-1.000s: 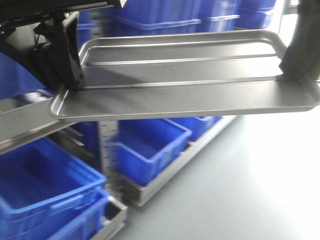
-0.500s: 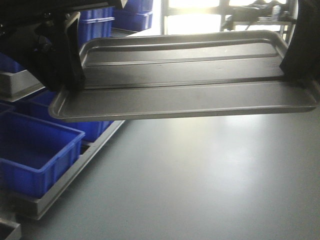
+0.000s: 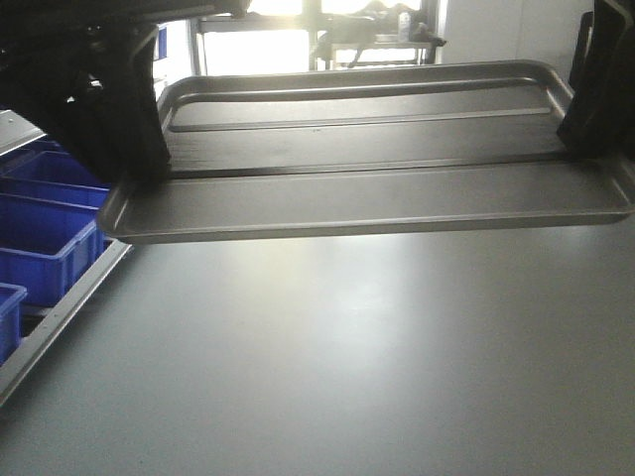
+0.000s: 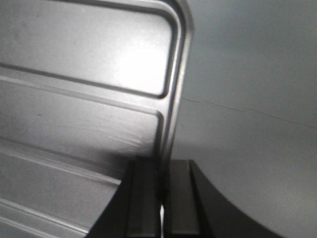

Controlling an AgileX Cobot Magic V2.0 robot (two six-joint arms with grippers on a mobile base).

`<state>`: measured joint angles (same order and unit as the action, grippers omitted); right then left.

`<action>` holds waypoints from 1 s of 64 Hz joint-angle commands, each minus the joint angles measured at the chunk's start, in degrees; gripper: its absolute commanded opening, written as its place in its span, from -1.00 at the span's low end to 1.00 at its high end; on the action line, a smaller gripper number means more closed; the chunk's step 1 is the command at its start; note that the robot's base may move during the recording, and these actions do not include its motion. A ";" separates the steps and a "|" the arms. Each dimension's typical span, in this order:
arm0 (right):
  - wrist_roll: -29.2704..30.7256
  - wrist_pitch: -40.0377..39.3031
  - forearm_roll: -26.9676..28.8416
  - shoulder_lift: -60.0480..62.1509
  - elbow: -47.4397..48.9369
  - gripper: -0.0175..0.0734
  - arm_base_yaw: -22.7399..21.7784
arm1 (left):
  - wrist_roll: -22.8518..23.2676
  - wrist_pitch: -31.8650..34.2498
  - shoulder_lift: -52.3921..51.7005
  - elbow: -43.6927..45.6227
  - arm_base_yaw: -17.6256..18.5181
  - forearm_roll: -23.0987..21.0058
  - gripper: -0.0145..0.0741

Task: Grab silver tray and stack on right shelf
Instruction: 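Hold the tray level in both grippers while the base drives to another shelf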

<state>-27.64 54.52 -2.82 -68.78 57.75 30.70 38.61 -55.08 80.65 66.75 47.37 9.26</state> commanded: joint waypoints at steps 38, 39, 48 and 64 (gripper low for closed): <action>1.00 -2.67 -2.13 1.42 1.47 -0.49 -0.17 | -1.07 -0.08 -1.64 1.37 0.49 1.77 -0.88; 1.00 -2.67 -2.13 1.42 1.47 -0.49 -0.17 | -1.07 -0.08 -1.64 1.37 0.49 1.77 -0.88; 1.00 -2.67 -2.13 1.42 1.47 -0.49 -0.17 | -1.07 -0.08 -1.64 1.37 0.49 1.77 -0.88; 1.00 -2.67 -2.13 1.42 1.47 -0.49 -0.17 | -1.07 -0.08 -1.56 1.37 0.49 1.77 -0.88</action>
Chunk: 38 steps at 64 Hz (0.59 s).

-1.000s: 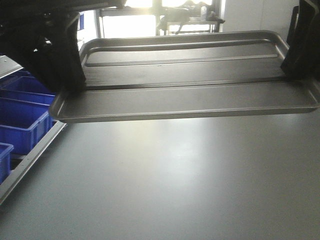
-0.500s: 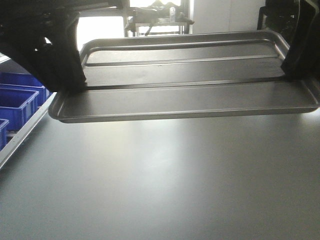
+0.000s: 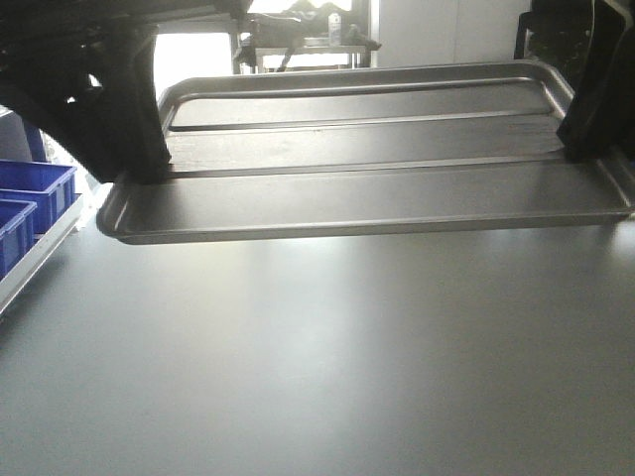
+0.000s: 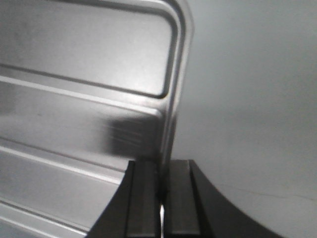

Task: Grab silver tray and stack on right shelf
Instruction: 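Hold the tray level in both grippers while the base drives to another shelf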

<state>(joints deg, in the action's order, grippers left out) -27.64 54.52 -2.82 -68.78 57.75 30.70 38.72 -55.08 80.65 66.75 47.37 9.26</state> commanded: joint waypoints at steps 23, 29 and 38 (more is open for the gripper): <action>1.00 -2.86 -2.13 1.42 1.47 -0.49 -0.17 | -1.19 0.02 -1.51 1.37 0.49 1.77 -0.88; 1.00 -2.86 -2.13 1.42 1.47 -0.49 -0.17 | -1.19 -0.07 -1.51 1.37 0.49 1.77 -0.88; 1.00 -2.88 -2.13 1.42 1.47 -0.49 -0.17 | -1.19 -0.07 -1.51 1.37 0.49 1.77 -0.88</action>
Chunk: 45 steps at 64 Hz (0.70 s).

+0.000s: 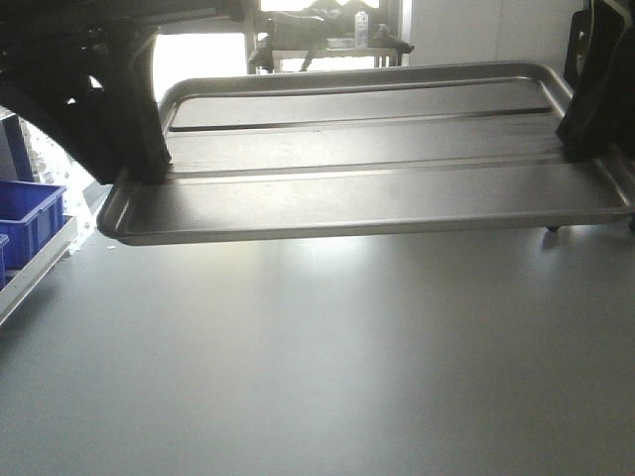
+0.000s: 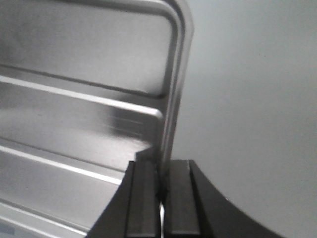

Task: Grab silver tray and stack on right shelf
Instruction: 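Hold the tray level in both grippers while the base drives to another shelf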

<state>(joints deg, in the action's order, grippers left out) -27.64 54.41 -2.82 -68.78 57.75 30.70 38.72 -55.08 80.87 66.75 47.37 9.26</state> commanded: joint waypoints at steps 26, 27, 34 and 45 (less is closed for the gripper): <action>1.00 -2.73 -2.13 1.42 1.47 -0.49 -0.17 | -1.19 -0.07 -1.73 1.37 0.49 1.77 -0.88; 1.00 -2.73 -2.13 1.42 1.47 -0.49 -0.17 | -1.19 -0.07 -1.73 1.37 0.49 1.77 -0.88; 1.00 -2.79 -2.13 1.42 1.47 -0.49 -0.17 | -1.19 -0.07 -1.73 1.37 0.49 1.99 -0.88; 1.00 -2.84 -2.13 1.42 1.47 -0.49 -0.17 | -1.19 -0.07 -1.73 1.37 0.49 1.88 -0.88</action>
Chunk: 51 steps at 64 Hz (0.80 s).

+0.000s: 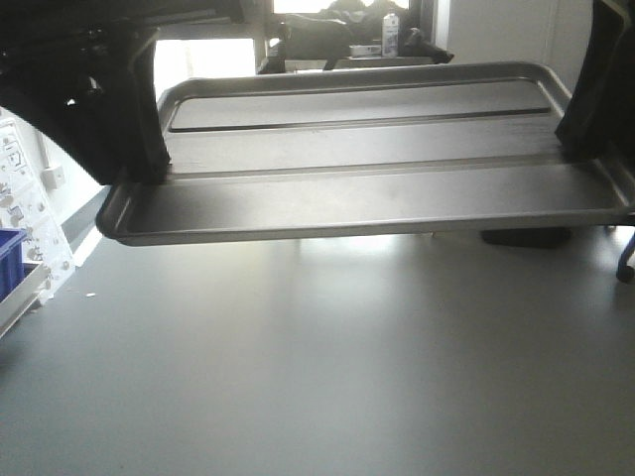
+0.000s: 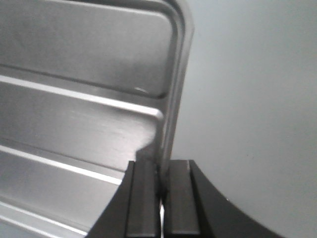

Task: Grab silver tray and stack on right shelf
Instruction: 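Hold the tray level in both grippers while the base drives to another shelf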

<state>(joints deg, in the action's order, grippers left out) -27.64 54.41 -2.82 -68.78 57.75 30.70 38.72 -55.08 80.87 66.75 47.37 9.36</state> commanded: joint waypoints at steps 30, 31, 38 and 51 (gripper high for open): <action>1.00 -2.78 -2.13 1.42 1.47 -0.49 -0.17 | -1.19 -0.07 -1.73 1.37 0.49 1.71 -0.88; 1.00 -2.78 -2.13 1.42 1.47 -0.49 -0.17 | -1.19 -0.07 -1.73 1.37 0.49 1.71 -0.88; 1.00 -2.78 -2.13 1.42 1.47 -0.49 -0.17 | -1.19 -0.07 -1.60 1.37 0.49 1.71 -0.88; 1.00 -2.78 -2.13 1.42 1.47 -0.49 -0.17 | -1.19 -0.07 -1.51 1.37 0.49 1.88 -0.88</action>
<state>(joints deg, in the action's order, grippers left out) -27.64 54.41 -2.82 -68.78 57.75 30.70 38.72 -55.08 80.97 66.75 47.37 9.36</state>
